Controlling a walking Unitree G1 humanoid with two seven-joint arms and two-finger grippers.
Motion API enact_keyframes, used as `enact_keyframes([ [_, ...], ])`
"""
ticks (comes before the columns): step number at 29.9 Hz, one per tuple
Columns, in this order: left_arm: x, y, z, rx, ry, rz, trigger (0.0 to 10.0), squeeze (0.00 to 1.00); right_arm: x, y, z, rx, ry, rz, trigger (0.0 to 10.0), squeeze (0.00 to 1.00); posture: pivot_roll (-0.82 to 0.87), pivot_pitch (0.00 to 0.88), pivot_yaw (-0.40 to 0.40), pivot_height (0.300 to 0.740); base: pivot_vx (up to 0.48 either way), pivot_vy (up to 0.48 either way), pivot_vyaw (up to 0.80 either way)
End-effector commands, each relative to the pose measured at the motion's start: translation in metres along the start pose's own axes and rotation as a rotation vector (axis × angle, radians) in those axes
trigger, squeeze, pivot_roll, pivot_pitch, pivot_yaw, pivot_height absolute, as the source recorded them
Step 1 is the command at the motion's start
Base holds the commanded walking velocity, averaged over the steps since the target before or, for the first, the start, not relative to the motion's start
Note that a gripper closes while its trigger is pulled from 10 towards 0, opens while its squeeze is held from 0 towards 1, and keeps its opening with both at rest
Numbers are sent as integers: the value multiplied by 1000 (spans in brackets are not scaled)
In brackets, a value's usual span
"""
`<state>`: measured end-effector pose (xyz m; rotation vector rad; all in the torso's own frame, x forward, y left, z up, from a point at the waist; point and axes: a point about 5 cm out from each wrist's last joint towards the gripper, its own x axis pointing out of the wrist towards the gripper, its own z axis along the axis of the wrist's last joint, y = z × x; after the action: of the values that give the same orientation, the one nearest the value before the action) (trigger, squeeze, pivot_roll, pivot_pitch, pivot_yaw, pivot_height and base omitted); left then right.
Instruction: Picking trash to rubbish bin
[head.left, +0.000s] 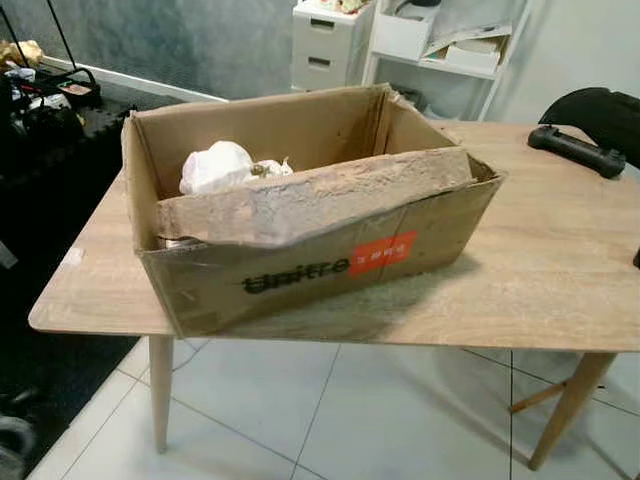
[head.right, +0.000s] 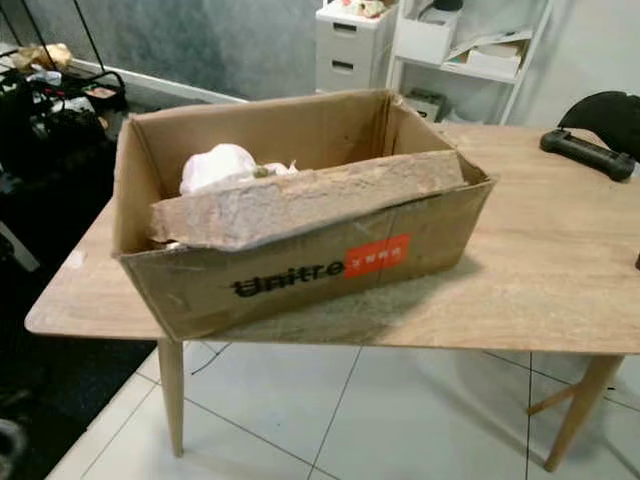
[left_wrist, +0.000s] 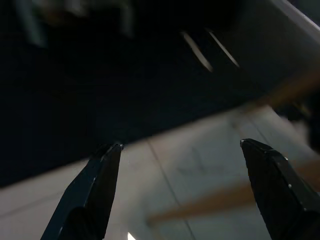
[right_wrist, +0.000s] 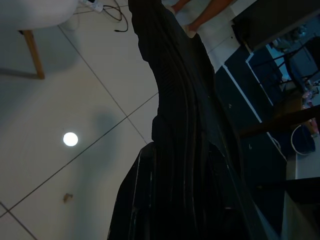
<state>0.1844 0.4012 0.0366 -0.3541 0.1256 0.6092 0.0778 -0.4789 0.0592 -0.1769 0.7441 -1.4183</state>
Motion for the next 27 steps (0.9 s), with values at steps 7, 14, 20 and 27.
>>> enact_keyframes([
  [7,14,12,101,-85,-395,-38,10000,0,3,-10,7,37,-26,-47,10000,0,-46,93,-18,740,0,0,0],
  [14,22,-78,140,-51,-477,-822,10000,0,4,-11,29,61,-88,-46,10000,0,-38,94,-19,740,0,0,0],
  [20,2,-120,145,52,-419,-1218,10000,0,4,-13,44,78,-132,-42,10000,0,-43,87,-18,740,0,0,0],
  [27,-29,-137,164,148,-419,-1584,10000,0,5,-28,74,123,-213,-60,10000,0,-49,76,-21,740,0,0,0],
])
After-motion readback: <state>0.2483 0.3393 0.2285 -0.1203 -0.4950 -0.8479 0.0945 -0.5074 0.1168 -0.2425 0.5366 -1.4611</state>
